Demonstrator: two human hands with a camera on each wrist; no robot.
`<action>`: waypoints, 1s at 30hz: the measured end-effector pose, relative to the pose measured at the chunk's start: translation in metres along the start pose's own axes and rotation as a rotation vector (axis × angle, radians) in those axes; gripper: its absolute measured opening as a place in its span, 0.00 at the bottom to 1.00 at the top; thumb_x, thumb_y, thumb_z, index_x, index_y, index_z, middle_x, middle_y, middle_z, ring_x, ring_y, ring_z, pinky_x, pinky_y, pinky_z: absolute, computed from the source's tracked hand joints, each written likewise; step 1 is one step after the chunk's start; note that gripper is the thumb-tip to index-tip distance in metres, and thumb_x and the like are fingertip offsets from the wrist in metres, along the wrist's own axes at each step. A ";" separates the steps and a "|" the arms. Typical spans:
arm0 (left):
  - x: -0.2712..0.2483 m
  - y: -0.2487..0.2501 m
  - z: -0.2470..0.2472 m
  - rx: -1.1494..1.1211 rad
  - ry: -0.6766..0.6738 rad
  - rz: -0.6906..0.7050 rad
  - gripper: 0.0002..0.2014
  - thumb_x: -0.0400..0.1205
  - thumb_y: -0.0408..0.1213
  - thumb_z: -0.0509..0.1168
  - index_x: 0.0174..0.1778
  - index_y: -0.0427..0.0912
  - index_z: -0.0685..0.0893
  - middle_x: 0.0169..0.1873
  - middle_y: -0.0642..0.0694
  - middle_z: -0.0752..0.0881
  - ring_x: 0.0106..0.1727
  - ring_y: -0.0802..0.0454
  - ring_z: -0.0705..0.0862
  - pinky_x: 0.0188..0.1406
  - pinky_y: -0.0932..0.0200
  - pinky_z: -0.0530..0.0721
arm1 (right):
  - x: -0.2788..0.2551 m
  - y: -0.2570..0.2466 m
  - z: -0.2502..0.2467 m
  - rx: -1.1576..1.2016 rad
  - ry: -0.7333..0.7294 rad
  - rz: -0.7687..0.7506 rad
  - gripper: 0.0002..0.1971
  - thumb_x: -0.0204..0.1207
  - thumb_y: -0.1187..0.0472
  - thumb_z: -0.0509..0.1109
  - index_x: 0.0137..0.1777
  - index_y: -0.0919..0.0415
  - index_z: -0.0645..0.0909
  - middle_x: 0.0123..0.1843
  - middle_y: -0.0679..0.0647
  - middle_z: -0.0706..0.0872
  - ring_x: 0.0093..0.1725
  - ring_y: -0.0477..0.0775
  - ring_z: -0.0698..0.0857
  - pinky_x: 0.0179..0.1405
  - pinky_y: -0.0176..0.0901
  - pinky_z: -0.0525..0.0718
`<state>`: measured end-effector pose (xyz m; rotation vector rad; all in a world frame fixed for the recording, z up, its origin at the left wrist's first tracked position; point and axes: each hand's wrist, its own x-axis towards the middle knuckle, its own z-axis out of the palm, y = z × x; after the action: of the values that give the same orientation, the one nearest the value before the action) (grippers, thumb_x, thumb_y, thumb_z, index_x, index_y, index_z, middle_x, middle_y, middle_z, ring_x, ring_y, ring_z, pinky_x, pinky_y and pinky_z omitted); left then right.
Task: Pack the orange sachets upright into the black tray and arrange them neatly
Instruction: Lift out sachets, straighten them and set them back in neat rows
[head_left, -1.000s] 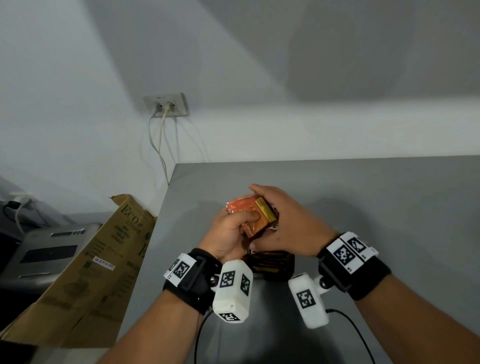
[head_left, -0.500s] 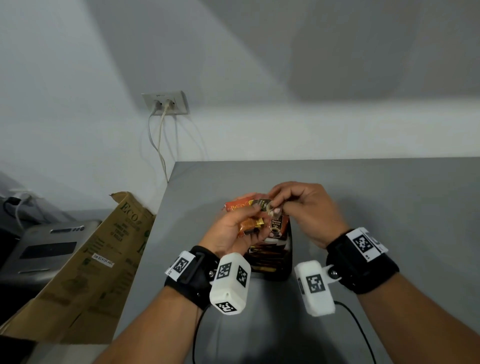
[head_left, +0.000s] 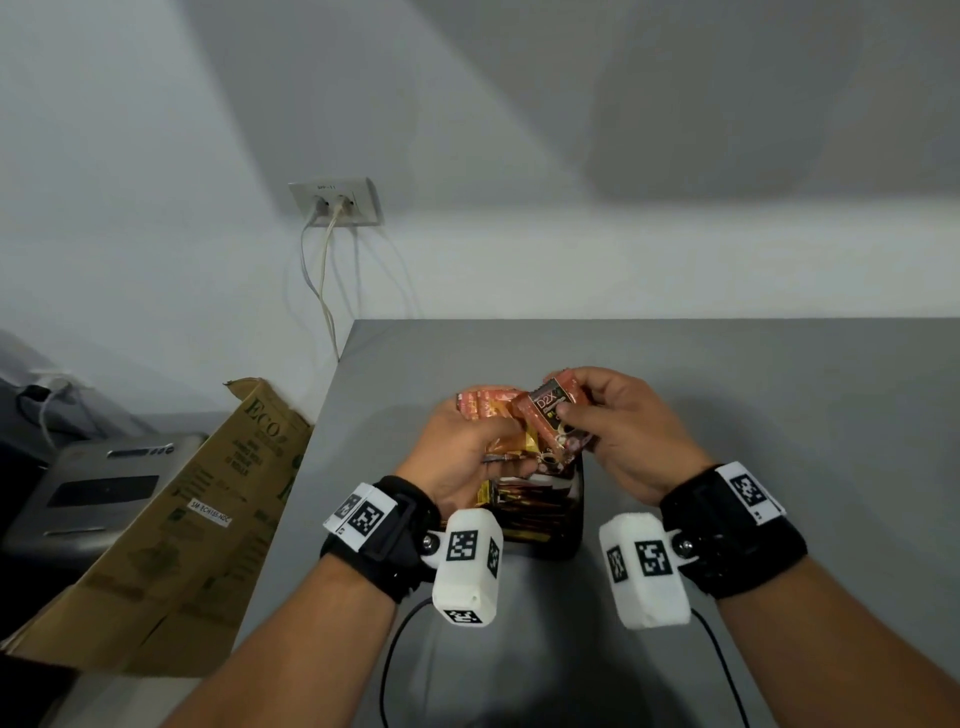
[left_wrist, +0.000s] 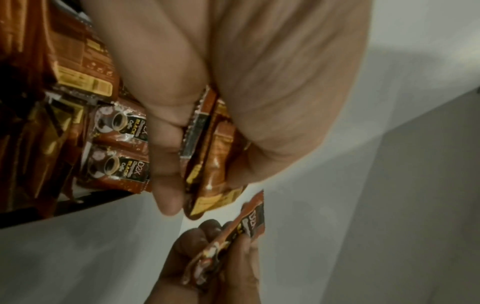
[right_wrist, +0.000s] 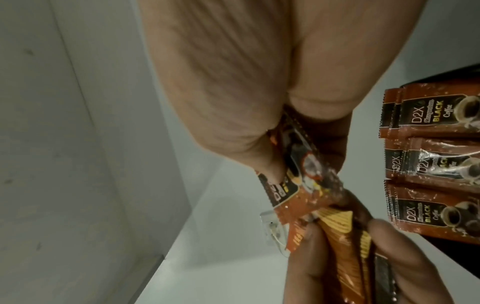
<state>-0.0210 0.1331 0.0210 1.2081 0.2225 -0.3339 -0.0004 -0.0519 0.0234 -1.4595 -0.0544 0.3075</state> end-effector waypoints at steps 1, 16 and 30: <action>-0.001 -0.001 0.001 0.032 -0.020 0.002 0.16 0.78 0.18 0.69 0.63 0.26 0.82 0.48 0.30 0.89 0.42 0.38 0.91 0.36 0.49 0.92 | 0.001 0.001 -0.001 -0.034 -0.045 0.025 0.10 0.80 0.73 0.69 0.57 0.63 0.87 0.51 0.60 0.92 0.50 0.59 0.90 0.51 0.53 0.87; 0.014 0.001 0.011 -0.079 0.140 0.135 0.10 0.79 0.29 0.73 0.55 0.40 0.84 0.39 0.44 0.90 0.36 0.52 0.89 0.27 0.60 0.82 | -0.011 0.013 0.015 -0.727 -0.020 -0.494 0.10 0.76 0.66 0.77 0.52 0.51 0.92 0.45 0.39 0.89 0.46 0.38 0.86 0.48 0.28 0.81; 0.005 0.001 0.007 -0.093 0.085 0.104 0.11 0.87 0.25 0.59 0.62 0.35 0.82 0.51 0.34 0.90 0.48 0.40 0.90 0.39 0.48 0.91 | -0.002 -0.004 0.011 0.137 0.141 0.056 0.15 0.84 0.74 0.63 0.66 0.59 0.75 0.50 0.57 0.90 0.41 0.50 0.91 0.36 0.42 0.86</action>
<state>-0.0155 0.1259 0.0226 1.1385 0.2455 -0.1796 -0.0039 -0.0415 0.0286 -1.3443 0.1194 0.2489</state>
